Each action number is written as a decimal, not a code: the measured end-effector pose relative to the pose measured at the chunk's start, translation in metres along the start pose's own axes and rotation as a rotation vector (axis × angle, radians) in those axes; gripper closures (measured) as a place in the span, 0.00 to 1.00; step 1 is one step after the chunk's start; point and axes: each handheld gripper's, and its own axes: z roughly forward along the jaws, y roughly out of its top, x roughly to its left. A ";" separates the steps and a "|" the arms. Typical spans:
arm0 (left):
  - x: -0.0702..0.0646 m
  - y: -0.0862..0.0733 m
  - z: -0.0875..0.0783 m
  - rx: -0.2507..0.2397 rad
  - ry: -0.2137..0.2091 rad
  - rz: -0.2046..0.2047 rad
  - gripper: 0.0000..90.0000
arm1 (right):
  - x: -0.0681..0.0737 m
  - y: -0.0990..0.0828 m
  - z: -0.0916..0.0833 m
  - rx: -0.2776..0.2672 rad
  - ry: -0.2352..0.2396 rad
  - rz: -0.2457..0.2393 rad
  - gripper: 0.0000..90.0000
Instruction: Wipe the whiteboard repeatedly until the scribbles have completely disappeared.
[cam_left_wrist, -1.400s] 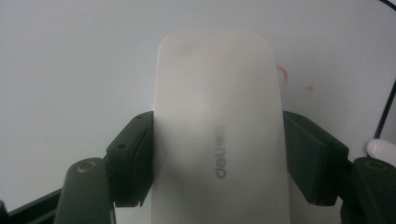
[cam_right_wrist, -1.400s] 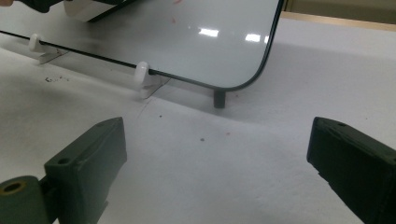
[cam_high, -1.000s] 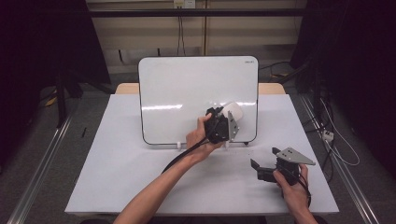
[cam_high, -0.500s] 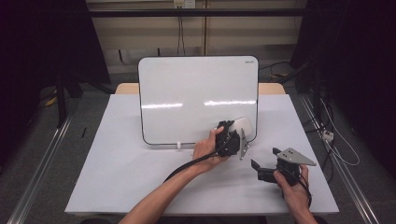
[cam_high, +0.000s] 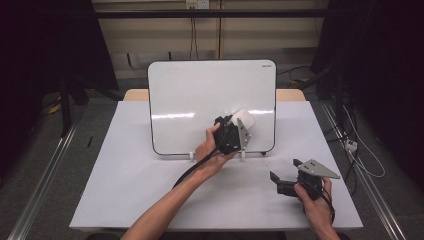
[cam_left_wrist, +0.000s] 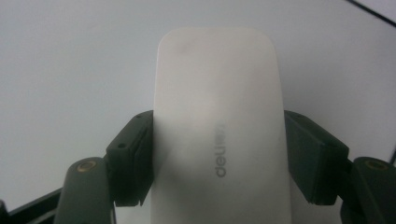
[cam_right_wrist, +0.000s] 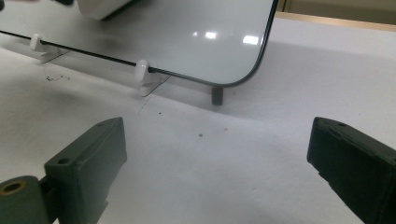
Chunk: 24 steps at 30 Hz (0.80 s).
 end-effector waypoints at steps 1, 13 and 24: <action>0.005 -0.002 -0.001 0.001 0.004 -0.007 0.35 | 0.000 0.000 0.000 0.003 0.000 0.002 0.05; 0.026 -0.014 -0.011 -0.008 -0.032 -0.079 0.35 | 0.001 0.001 0.001 0.006 0.000 0.001 0.05; 0.031 -0.024 -0.018 -0.036 -0.102 -0.164 0.35 | 0.001 0.001 0.003 0.008 0.001 0.002 0.05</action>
